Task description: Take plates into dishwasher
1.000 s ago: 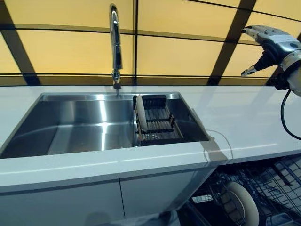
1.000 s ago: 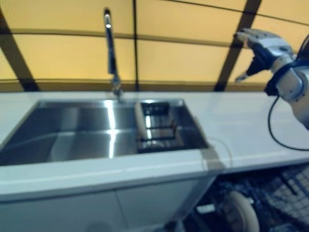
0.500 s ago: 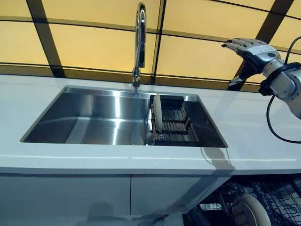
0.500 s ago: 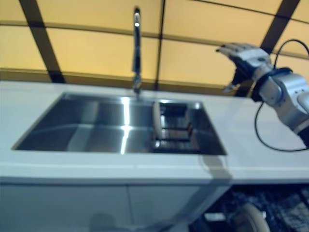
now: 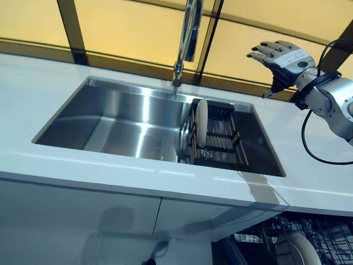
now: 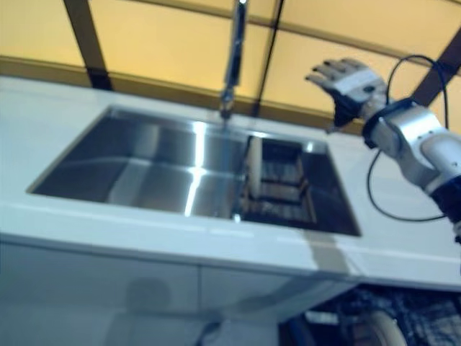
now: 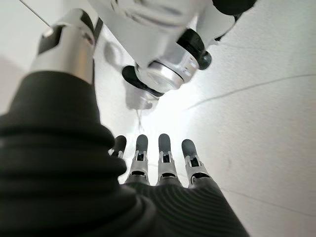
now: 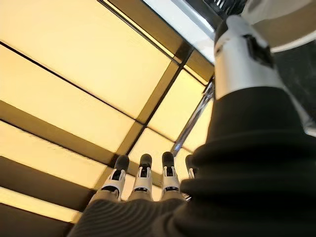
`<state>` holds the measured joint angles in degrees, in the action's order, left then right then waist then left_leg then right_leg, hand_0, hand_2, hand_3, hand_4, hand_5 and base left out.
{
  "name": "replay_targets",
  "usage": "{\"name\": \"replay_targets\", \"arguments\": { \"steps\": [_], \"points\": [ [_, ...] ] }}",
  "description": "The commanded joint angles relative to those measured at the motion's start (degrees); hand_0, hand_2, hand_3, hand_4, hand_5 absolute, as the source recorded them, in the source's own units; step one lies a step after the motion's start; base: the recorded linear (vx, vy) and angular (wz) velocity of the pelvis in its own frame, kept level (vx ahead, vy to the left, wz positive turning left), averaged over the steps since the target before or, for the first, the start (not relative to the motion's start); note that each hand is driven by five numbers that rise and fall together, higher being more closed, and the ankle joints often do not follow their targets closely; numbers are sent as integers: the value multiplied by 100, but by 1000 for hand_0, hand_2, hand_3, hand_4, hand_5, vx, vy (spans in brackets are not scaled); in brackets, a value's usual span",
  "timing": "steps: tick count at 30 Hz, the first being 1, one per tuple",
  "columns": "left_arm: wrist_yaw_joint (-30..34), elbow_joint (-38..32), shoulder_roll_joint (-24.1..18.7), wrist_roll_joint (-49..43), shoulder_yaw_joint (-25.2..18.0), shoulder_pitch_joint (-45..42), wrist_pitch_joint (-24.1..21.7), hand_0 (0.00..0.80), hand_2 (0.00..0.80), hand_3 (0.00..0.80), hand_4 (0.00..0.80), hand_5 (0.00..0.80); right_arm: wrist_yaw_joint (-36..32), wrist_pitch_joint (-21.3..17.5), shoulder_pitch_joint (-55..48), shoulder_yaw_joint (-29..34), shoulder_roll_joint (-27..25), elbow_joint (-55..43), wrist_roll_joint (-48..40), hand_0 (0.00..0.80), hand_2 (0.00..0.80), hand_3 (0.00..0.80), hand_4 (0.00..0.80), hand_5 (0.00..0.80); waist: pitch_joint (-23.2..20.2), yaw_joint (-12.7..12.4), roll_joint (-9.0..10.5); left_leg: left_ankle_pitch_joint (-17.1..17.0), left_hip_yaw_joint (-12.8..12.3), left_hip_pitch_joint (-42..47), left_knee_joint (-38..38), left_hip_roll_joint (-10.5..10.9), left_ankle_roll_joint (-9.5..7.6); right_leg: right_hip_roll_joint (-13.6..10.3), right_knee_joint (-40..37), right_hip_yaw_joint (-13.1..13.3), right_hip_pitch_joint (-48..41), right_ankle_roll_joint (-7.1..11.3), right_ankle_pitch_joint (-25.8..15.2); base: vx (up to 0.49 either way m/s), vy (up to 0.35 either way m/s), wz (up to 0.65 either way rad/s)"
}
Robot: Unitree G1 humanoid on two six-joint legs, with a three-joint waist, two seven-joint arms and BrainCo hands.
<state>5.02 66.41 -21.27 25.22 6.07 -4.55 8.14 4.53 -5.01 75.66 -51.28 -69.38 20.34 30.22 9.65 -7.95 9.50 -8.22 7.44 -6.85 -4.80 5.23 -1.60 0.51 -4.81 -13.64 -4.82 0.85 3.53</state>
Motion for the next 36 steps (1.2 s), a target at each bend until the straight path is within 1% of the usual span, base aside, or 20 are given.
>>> {"name": "replay_targets", "arguments": {
  "steps": [1, 7, 12, 14, 18, 36],
  "points": [
    [-39, -50, -203, 329, 221, 137, -83, 0, 0, 0, 0, 0, 404, -25, 930, -456, -89, -104, 352, 0, 0, 0, 0, 0, 136, -234, 113, 514, -355, 330, -20, -379, 367, -354, -19, -85, 458, 682, -769, -67, -13, 7],
    [-45, -105, -236, 458, 281, 189, -104, 0, 0, 0, 0, 0, 464, 25, 1018, -644, -69, -92, 324, 0, 0, 0, 0, 0, 310, -257, 127, 468, -281, 172, -20, -378, 377, -343, -19, -115, 597, 677, -800, -49, -13, 9],
    [-54, -88, -272, 481, 298, 183, -73, 0, 0, 0, 0, 0, 549, -4, 1000, -696, -19, 55, 497, 0, 0, 0, 0, 0, 443, -284, 88, 439, -219, 63, -20, -365, 386, -346, -19, -153, 689, 664, -808, -19, -4, 8],
    [-45, -72, -291, 540, 316, 240, -81, 0, 0, 0, 0, 0, 587, 50, 1047, -743, 46, 108, 521, 0, 0, 0, 0, 0, 501, -287, 81, 428, -218, 8, -20, -366, 393, -347, -19, -165, 740, 655, -812, -56, 6, 9],
    [-35, -76, -223, 616, 351, 295, -127, 0, 0, 0, 0, 0, 593, 28, 1075, -754, 136, 168, 659, 0, 0, 0, 0, 0, 587, -275, 37, 412, -208, -74, -20, -369, 411, -363, -19, -181, 825, 652, -825, -50, 26, 2],
    [49, -78, -192, 756, 358, 413, -177, 0, 0, 0, 0, 0, 567, -56, 1057, -776, 266, 274, 735, 0, 0, 0, 0, 0, 734, -286, 13, 383, -213, -184, -20, -356, 435, -377, -19, -230, 924, 642, -841, 0, 0, 0]
  ]
}}
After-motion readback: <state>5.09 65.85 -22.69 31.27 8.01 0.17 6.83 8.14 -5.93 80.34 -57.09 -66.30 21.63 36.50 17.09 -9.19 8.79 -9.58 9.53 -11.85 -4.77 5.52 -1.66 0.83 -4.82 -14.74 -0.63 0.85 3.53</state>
